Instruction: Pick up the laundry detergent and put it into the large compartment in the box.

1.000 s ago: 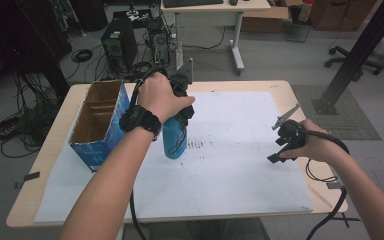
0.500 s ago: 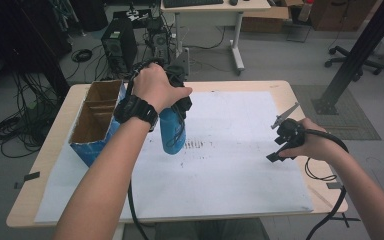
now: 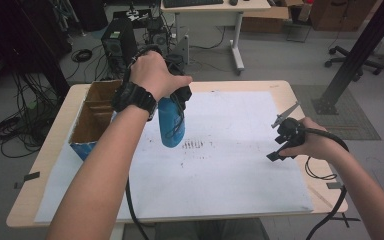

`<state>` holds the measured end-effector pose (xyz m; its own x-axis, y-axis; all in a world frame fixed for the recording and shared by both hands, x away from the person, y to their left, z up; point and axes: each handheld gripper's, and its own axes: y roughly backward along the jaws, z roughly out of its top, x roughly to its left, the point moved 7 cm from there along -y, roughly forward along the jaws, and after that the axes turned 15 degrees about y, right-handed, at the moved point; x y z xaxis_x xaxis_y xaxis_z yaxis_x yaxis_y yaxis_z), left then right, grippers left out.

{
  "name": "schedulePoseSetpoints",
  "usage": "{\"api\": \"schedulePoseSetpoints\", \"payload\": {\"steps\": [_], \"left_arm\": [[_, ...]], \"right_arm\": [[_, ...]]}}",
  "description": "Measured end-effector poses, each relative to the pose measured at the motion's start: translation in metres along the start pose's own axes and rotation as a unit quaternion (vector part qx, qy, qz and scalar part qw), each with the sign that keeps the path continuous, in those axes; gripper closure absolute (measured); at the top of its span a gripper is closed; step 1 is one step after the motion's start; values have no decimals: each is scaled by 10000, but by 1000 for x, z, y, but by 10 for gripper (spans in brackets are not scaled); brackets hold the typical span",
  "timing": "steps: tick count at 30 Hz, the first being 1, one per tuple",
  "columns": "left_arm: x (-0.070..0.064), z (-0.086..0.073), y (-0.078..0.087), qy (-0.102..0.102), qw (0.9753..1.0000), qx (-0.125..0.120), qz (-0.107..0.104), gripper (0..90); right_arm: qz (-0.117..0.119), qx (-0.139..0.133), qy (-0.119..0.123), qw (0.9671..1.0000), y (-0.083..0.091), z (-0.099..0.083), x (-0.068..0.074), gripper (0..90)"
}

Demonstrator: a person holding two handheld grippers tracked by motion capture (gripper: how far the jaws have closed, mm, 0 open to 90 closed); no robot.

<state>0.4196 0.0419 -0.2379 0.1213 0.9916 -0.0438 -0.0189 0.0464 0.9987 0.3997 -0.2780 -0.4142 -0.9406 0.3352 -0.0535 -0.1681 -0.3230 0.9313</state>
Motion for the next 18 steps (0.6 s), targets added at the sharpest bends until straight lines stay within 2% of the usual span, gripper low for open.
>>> {"api": "schedulePoseSetpoints", "payload": {"steps": [18], "left_arm": [[2,2,24,51,9999,-44,-83,373]], "right_arm": [[13,11,-20,10000,0,0,-1,209]]}}
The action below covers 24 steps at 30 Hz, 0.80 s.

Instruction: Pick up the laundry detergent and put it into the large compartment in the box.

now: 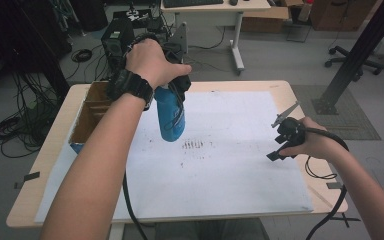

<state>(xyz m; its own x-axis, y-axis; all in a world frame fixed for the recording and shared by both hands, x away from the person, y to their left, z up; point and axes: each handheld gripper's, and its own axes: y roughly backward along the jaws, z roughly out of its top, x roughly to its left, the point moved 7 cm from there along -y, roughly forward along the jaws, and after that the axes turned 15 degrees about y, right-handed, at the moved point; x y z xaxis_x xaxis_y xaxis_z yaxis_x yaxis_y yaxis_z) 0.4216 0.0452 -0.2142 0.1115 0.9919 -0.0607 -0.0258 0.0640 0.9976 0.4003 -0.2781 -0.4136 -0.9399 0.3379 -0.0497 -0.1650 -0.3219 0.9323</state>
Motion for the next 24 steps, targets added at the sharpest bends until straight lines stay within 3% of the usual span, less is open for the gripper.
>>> {"api": "schedulePoseSetpoints", "payload": {"steps": [12,24], "left_arm": [[3,0,9,151,9998,-46,-81,373],[16,4,16,440,9990,-117,-37,373]], "right_arm": [[9,-15,16,10000,-1,1,1,209],[5,-26,5,10000,1,-1,0,208]]}}
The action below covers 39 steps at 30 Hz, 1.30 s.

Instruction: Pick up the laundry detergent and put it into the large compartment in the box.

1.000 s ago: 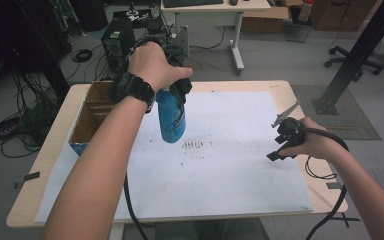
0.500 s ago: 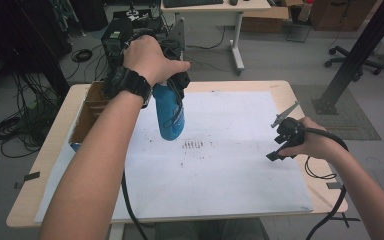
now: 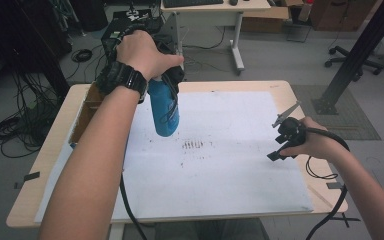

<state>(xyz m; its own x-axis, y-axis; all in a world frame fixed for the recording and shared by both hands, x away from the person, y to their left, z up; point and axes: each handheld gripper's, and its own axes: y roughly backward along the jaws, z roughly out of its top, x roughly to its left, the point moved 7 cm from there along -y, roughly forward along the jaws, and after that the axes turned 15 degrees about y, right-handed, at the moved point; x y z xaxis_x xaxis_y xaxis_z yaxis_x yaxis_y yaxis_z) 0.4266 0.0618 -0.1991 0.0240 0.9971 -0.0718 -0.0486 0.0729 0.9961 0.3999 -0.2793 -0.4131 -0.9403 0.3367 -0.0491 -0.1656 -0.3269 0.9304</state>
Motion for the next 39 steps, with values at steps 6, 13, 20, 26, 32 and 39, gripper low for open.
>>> {"api": "schedulePoseSetpoints", "payload": {"steps": [6,13,20,26,32,39], "left_arm": [[8,2,3,131,9999,-18,-32,373],[19,4,7,268,9996,-63,44,373],[35,5,10,436,9990,-60,26,373],[46,5,13,533,9985,-112,13,373],[54,5,14,630,9979,-128,26,373],[68,5,17,820,9965,-185,-2,373]], "right_arm": [[13,15,-14,10000,-1,-1,0,208],[13,16,-25,10000,-1,-2,-1,208],[25,23,-31,10000,-2,-3,-1,208],[32,37,-44,10000,-2,-3,-1,208],[27,41,-46,10000,-3,-3,-2,208],[36,53,-62,10000,-4,-4,-2,209]]}}
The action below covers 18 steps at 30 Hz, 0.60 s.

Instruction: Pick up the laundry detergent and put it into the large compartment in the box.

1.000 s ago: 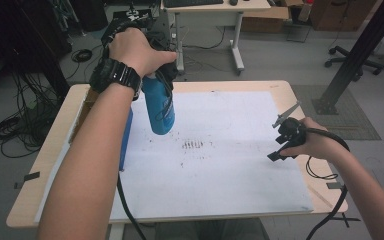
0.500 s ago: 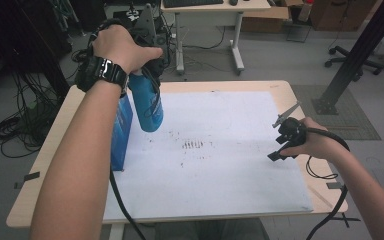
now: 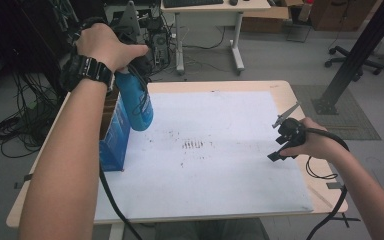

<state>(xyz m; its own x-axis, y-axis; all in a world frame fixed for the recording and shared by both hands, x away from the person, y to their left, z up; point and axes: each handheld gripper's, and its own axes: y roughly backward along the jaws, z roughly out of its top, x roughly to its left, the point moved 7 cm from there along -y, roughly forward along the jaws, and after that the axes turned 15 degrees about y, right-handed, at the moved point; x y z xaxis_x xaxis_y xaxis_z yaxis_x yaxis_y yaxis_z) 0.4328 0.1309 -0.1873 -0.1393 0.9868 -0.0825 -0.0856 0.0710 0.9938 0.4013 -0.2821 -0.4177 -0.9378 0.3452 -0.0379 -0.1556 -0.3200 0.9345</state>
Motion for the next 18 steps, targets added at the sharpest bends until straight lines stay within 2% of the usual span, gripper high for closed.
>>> {"api": "schedulePoseSetpoints", "payload": {"steps": [2,9,18], "left_arm": [[8,2,1,73,10000,-31,0,373],[21,4,3,232,9997,-41,-63,373],[43,7,11,453,9989,-137,-15,373]], "right_arm": [[-6,1,-2,10000,0,0,0,208],[9,6,-6,10000,-1,1,-1,208],[17,8,-11,10000,-3,0,-2,209]]}}
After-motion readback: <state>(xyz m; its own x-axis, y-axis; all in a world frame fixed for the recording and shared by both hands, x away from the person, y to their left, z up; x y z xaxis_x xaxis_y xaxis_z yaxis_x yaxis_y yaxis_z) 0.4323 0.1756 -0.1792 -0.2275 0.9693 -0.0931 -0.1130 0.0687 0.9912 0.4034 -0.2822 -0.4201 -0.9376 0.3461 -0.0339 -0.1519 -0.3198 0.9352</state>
